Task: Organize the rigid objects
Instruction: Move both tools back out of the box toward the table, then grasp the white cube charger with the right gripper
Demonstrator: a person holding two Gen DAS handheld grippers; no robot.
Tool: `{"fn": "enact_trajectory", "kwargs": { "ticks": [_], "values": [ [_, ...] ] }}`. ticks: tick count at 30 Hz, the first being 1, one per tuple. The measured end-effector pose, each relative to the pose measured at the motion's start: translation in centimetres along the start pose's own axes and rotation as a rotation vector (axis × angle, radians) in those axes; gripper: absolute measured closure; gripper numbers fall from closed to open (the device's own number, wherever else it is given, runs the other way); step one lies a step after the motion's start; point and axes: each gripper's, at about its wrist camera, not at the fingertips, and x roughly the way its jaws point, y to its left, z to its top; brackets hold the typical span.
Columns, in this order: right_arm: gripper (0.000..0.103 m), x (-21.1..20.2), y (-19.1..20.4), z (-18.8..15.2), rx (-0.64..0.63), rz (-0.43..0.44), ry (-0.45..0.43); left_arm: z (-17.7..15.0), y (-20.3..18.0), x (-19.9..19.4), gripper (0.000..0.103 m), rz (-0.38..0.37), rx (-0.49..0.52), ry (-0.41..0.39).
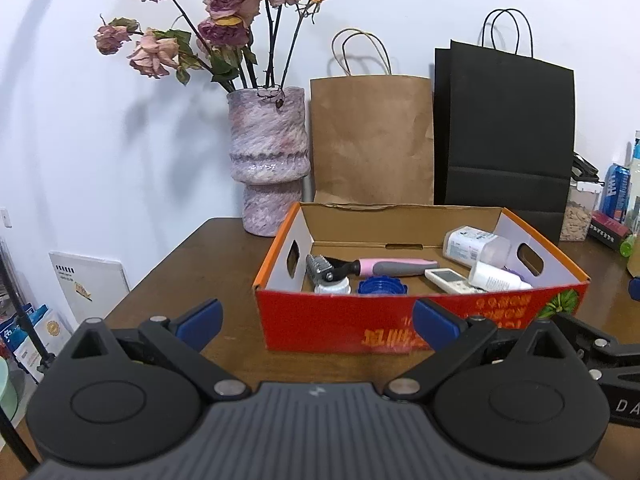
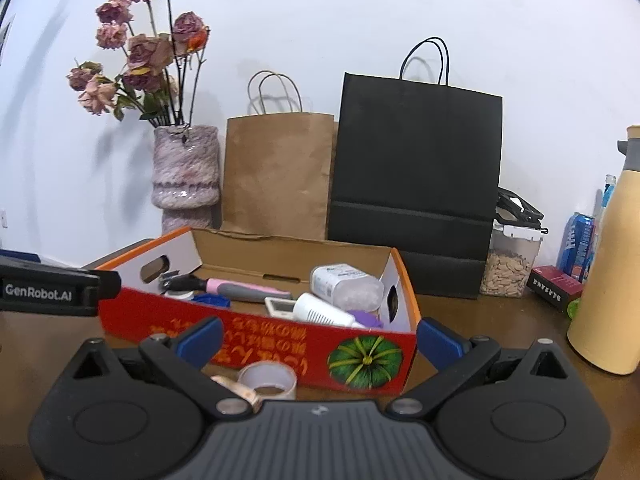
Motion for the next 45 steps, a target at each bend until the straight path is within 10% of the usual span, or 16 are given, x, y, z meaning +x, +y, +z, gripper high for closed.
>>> {"fn": "enact_trajectory", "kwargs": {
  "ticks": [23,45],
  "values": [
    [0.000,-5.3,4.5,-2.8,-0.032,-0.023,0.054,-4.0,3.5,-4.4,0.000,-0.050,0.025,0.025],
    [0.000,2.5,7.5,-2.5,0.003,-0.092,0.235,-3.4,7.5,-1.7,0.000,0.017,-0.056,0.059]
  ]
}}
